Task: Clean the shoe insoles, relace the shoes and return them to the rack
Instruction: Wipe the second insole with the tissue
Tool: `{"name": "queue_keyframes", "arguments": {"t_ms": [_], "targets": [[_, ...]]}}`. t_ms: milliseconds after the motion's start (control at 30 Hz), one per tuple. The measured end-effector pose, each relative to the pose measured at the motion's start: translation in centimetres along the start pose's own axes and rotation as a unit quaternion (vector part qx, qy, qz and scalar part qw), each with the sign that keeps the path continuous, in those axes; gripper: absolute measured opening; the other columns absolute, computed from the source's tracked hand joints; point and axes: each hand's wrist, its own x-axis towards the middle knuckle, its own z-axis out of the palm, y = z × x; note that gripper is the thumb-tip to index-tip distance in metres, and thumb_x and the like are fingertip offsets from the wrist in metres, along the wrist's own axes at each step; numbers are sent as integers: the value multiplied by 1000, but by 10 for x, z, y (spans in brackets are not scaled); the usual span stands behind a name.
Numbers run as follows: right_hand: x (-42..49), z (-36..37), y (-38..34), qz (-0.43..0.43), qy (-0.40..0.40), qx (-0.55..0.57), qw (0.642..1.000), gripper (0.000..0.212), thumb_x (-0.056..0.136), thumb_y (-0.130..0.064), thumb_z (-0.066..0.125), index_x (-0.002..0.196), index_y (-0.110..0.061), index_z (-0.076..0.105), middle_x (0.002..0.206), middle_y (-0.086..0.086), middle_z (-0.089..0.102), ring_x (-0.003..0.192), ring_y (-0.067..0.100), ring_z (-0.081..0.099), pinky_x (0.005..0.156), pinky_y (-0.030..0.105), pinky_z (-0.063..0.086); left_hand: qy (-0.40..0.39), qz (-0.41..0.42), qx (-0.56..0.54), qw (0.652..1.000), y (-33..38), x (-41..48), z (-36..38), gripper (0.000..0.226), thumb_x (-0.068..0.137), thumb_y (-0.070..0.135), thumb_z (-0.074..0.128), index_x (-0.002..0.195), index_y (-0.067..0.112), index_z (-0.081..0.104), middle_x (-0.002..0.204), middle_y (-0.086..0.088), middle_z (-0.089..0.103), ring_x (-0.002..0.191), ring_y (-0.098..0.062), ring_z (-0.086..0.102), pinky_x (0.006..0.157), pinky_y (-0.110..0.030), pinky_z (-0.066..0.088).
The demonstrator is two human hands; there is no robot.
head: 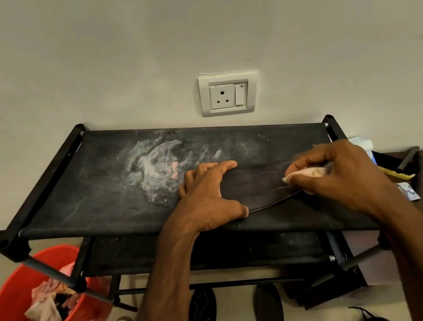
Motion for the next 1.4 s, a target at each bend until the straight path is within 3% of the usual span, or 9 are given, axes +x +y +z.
{"name": "queue_keyframes", "arguments": {"t_ms": [233, 333, 567, 700, 867, 1033, 1167, 1267, 1400], "targets": [[2, 18, -3, 2, -86, 5, 996, 3, 86, -28, 81, 87, -31, 81, 78, -11, 76, 73, 0, 71, 68, 18, 58, -12, 0, 6, 1000, -6, 1, -10, 93, 74, 29, 84, 150, 43, 33, 148, 9, 31, 138, -18, 22, 117, -45, 30], [2, 22, -6, 1, -86, -8, 996, 5, 87, -26, 80, 89, -30, 81, 82, -14, 76, 78, -7, 68, 67, 10, 54, 5, 10, 19, 1000, -1, 4, -4, 101, 72, 46, 86, 154, 39, 27, 153, 10, 27, 142, -17, 19, 120, -45, 26], [0, 18, -6, -22, -108, -17, 994, 8, 87, -22, 79, 85, -30, 82, 77, -10, 76, 72, 2, 71, 70, 24, 60, 64, 55, 130, 988, 14, 18, 22, 102, 68, 70, 78, 154, 38, 32, 149, 8, 35, 135, -18, 27, 112, -39, 21], [0, 12, -1, -4, -61, -14, 998, 6, 84, -29, 81, 85, -35, 81, 79, -11, 77, 77, -2, 70, 74, 21, 58, 57, 54, 112, 991, 5, 19, 7, 93, 64, 63, 84, 145, 43, 44, 143, 6, 41, 133, -20, 29, 112, -39, 23], [1, 20, -11, -23, -69, -13, 997, 6, 86, -30, 80, 90, -34, 82, 84, -12, 76, 83, -3, 69, 75, 17, 57, 51, 56, 131, 988, -1, 18, 3, 99, 65, 67, 82, 151, 41, 40, 142, 7, 37, 132, -18, 26, 111, -35, 23], [6, 40, -16, -18, -80, -77, 994, 8, 84, -32, 78, 91, -35, 81, 86, -14, 76, 81, 4, 69, 76, 34, 61, 69, 70, 95, 991, -9, 17, 3, 100, 58, 67, 86, 145, 37, 47, 136, 10, 46, 128, -15, 33, 110, -35, 32], [6, 47, -21, -16, -13, -111, 994, 10, 84, -32, 76, 90, -38, 81, 84, -13, 75, 77, 5, 67, 70, 26, 57, 45, 77, 54, 995, -15, 16, 2, 94, 62, 61, 88, 144, 37, 49, 135, 11, 46, 128, -12, 34, 106, -33, 35], [10, 58, -25, -9, 54, -118, 992, 12, 84, -32, 73, 92, -35, 82, 86, -8, 73, 80, 13, 68, 69, 32, 55, 45, 80, 61, 994, -15, 17, 3, 90, 65, 59, 87, 144, 36, 50, 134, 10, 46, 127, -12, 33, 102, -29, 34], [14, 61, -27, -5, 38, -122, 992, 14, 85, -29, 71, 93, -33, 82, 90, -5, 74, 84, 19, 70, 73, 37, 58, 54, 76, 69, 993, -15, 17, 4, 91, 63, 60, 88, 143, 35, 52, 135, 10, 48, 126, -13, 34, 105, -31, 35]]}}
